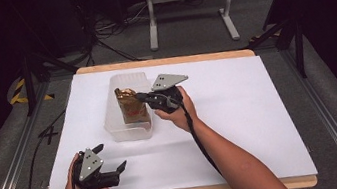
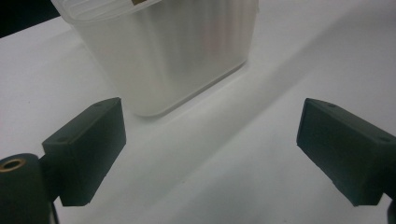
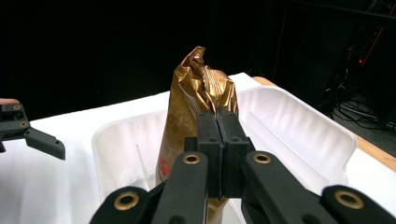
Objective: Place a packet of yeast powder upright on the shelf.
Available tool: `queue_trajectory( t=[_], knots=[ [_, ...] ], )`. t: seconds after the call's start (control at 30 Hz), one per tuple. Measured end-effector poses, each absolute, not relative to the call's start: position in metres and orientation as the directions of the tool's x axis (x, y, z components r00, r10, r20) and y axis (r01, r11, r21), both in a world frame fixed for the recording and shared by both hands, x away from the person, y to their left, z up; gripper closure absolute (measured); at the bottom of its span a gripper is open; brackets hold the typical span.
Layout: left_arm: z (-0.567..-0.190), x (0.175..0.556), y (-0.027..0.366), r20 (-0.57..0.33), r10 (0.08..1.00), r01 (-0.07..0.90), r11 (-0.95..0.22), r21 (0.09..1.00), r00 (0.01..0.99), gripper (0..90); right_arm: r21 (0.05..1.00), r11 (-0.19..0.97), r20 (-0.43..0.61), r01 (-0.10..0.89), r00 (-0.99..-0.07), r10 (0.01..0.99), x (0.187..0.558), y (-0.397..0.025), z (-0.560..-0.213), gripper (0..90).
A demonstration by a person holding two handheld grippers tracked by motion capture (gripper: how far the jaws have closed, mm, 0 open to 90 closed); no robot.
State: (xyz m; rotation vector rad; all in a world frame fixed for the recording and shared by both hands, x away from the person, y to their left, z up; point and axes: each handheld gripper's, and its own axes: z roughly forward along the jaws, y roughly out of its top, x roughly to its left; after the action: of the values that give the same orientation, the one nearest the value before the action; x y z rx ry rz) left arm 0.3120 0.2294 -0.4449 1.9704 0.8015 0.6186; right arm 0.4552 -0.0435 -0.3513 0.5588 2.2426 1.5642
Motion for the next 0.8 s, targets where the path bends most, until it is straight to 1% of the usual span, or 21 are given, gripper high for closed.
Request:
queue_trajectory(
  t=[0.1, 0.4, 0.6, 0.8],
  knots=[
    [-0.4452, 0.3123, 0.2296, 0.11, 0.739, 0.292, -0.393, 0.872, 0.665, 8.9, 0.943, 0.309, -0.045, 0.127, -0.867, 0.496, 0.4577, -0.0453, -0.3512, 88.4],
    [-0.4455, 0.3127, 0.2297, 0.114, 0.738, 0.291, -0.397, 0.871, 0.665, 9.0, 0.94, 0.322, -0.062, 0.115, -0.868, 0.492, 0.4567, -0.0441, -0.3496, 84.9],
    [-0.4456, 0.3126, 0.2299, 0.117, 0.736, 0.293, -0.403, 0.867, 0.666, 9.0, 0.938, 0.328, -0.071, 0.115, -0.859, 0.506, 0.4579, -0.0443, -0.3502, 84.8],
    [-0.4457, 0.3129, 0.2298, 0.112, 0.739, 0.294, -0.396, 0.87, 0.665, 9.1, 0.934, 0.339, -0.081, 0.112, -0.858, 0.507, 0.4573, -0.0433, -0.3488, 82.6]
  ],
)
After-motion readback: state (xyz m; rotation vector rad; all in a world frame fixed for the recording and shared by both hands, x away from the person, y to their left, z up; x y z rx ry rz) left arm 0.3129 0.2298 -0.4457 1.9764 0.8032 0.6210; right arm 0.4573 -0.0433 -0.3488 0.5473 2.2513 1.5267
